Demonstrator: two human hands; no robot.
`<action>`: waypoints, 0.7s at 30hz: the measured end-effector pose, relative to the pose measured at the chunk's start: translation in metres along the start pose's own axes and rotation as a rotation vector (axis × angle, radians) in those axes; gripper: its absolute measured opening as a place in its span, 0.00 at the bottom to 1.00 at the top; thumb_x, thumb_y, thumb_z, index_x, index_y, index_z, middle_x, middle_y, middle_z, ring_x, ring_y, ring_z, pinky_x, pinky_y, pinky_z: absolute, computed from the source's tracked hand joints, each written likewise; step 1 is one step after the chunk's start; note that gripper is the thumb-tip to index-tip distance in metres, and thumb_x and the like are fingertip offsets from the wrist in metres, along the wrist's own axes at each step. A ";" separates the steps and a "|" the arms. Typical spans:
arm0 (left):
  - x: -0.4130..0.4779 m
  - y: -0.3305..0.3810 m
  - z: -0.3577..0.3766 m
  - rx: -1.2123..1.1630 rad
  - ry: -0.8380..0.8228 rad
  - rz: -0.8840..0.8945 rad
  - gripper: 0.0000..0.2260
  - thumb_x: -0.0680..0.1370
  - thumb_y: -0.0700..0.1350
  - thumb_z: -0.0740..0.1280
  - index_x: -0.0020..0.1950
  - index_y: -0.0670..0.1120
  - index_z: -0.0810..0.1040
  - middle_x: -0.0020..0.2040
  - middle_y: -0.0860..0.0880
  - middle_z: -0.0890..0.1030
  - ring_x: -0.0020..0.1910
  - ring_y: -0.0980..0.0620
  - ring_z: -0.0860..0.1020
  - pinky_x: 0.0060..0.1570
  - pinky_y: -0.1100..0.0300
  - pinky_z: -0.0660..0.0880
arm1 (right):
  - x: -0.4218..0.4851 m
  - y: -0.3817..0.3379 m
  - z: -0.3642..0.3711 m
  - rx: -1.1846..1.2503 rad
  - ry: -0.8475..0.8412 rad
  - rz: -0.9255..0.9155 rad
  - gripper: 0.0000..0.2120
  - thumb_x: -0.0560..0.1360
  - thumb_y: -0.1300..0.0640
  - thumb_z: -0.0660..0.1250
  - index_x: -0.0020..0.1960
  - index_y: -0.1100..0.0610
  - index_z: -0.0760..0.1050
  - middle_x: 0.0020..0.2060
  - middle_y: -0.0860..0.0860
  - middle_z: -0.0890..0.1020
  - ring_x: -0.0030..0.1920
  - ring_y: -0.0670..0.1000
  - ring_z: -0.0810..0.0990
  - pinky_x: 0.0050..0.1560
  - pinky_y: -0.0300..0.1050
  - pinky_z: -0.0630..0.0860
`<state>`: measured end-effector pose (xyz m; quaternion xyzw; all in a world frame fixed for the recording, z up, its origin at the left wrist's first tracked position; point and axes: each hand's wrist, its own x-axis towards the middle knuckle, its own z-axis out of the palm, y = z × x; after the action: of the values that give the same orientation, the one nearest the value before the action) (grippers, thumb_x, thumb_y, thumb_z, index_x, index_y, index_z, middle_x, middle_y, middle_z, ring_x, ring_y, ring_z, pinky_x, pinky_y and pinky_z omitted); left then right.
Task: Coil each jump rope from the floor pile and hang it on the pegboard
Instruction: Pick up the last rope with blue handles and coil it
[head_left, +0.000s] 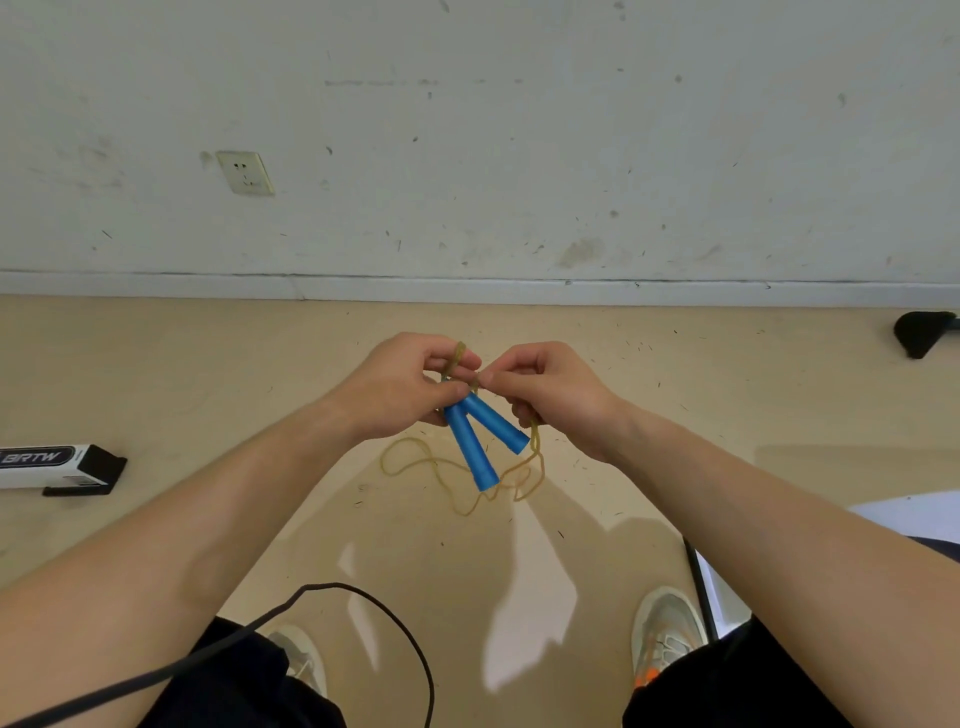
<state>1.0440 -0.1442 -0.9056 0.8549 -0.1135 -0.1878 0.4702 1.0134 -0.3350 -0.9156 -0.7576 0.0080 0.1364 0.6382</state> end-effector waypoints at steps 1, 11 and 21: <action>0.000 0.000 0.000 0.047 0.006 0.015 0.11 0.78 0.37 0.70 0.58 0.47 0.81 0.52 0.50 0.84 0.45 0.51 0.85 0.45 0.53 0.84 | -0.001 -0.001 0.001 -0.010 -0.006 -0.002 0.09 0.76 0.57 0.73 0.48 0.64 0.83 0.26 0.46 0.74 0.28 0.48 0.69 0.30 0.38 0.68; 0.010 -0.008 0.012 0.186 0.464 0.184 0.11 0.79 0.35 0.66 0.58 0.47 0.81 0.48 0.54 0.82 0.45 0.66 0.79 0.46 0.77 0.73 | -0.011 -0.012 0.020 0.043 -0.013 0.166 0.10 0.82 0.58 0.59 0.57 0.59 0.77 0.35 0.53 0.82 0.26 0.50 0.74 0.33 0.46 0.76; 0.015 0.004 0.028 -0.507 0.556 -0.117 0.10 0.79 0.33 0.65 0.51 0.47 0.80 0.48 0.50 0.85 0.44 0.54 0.82 0.33 0.64 0.78 | -0.019 0.017 0.047 -0.883 0.063 -0.260 0.18 0.83 0.55 0.54 0.72 0.47 0.63 0.39 0.50 0.75 0.38 0.56 0.74 0.38 0.50 0.74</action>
<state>1.0457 -0.1739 -0.9190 0.7347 0.1174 0.0025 0.6682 0.9829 -0.2956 -0.9350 -0.9554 -0.1266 0.0226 0.2657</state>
